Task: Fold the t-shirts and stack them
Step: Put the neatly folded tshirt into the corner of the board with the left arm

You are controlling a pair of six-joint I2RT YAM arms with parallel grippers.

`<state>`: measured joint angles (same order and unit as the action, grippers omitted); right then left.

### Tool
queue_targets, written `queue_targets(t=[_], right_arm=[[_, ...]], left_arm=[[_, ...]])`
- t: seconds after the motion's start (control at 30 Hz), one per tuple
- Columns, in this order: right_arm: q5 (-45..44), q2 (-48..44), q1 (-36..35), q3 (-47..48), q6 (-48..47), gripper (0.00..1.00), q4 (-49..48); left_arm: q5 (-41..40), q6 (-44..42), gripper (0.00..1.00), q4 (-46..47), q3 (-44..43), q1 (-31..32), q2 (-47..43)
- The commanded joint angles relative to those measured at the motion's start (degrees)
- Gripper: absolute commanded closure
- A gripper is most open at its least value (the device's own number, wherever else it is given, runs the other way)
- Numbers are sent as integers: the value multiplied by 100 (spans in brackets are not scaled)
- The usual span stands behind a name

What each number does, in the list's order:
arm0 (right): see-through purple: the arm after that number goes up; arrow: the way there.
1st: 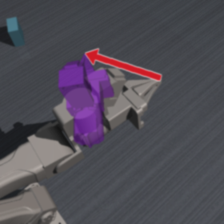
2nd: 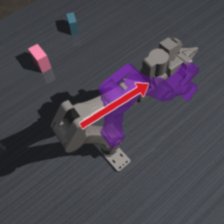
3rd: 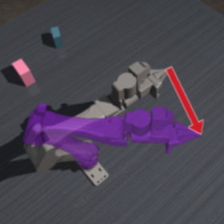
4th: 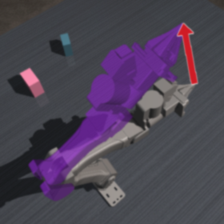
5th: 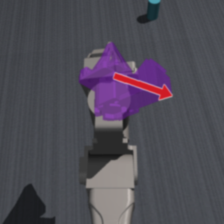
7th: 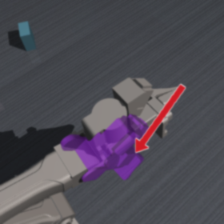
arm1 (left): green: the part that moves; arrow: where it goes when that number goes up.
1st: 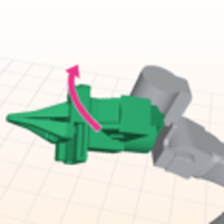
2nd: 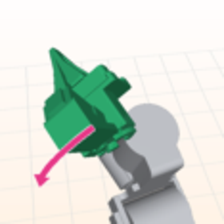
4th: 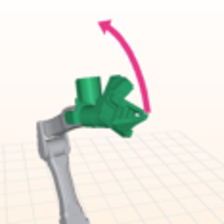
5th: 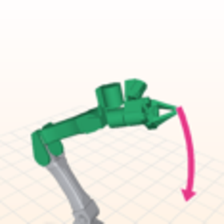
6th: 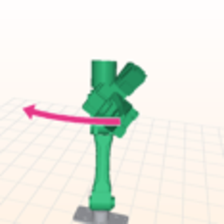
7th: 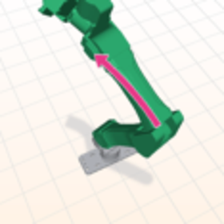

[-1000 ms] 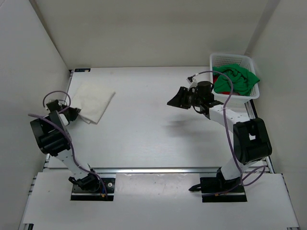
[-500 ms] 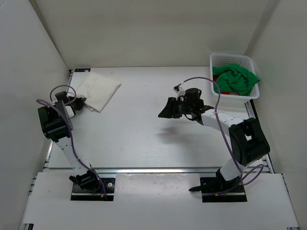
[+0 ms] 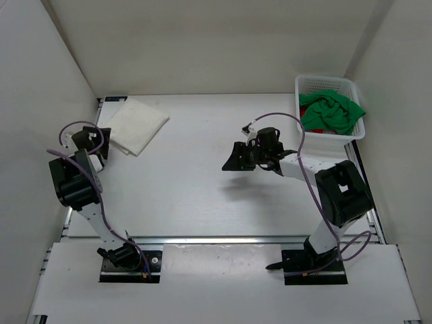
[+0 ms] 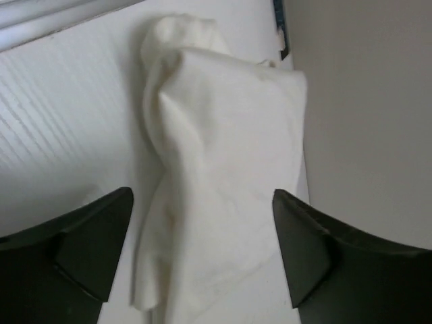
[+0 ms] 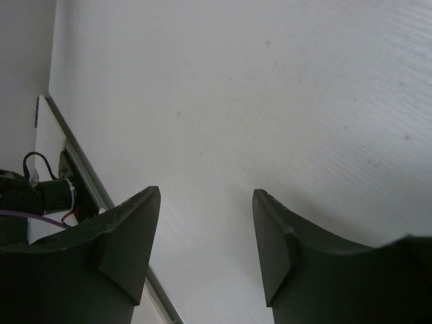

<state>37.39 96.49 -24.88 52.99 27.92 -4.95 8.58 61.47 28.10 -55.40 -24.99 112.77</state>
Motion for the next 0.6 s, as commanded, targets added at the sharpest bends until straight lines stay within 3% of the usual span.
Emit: queue_targets(t=[0.0,0.13,0.17,0.2,0.23,0.27,0.33,0.43,0.57], right_arm=[[49,-174,-157,80,-130,44,-173],[5,-280,-183,-69,-182,47,-208],[-3,-297,-166,-122,-147,51,-225],[-21,-358,-166,-140,-121,64,-287],[-64,-437,-148,-157,-77,76,-313],[-108,-499,-122,-175,-120,87,-270],[-336,-604,-113,-245,-164,100,-287],[-486,-771,-131,-290,-209,100,-269],[-408,-754,-43,-377,-138,100,-383]], left_arm=[[-690,-880,2,-171,56,283,-1123],[-1278,-1804,1,-672,-85,1073,-1784],[-1454,-2136,1,-865,-242,1267,-1794],[-1490,-2531,2,-928,-383,1634,-1759],[-1447,-2813,20,-972,-515,2030,-1628],[-1490,-2851,49,-1103,-577,2399,-1470],[-1561,-2974,66,-1498,-963,2901,-1076],[-1289,-2738,77,-2045,-1780,3184,-294],[-534,-2465,82,-3087,-2957,3194,1041]])
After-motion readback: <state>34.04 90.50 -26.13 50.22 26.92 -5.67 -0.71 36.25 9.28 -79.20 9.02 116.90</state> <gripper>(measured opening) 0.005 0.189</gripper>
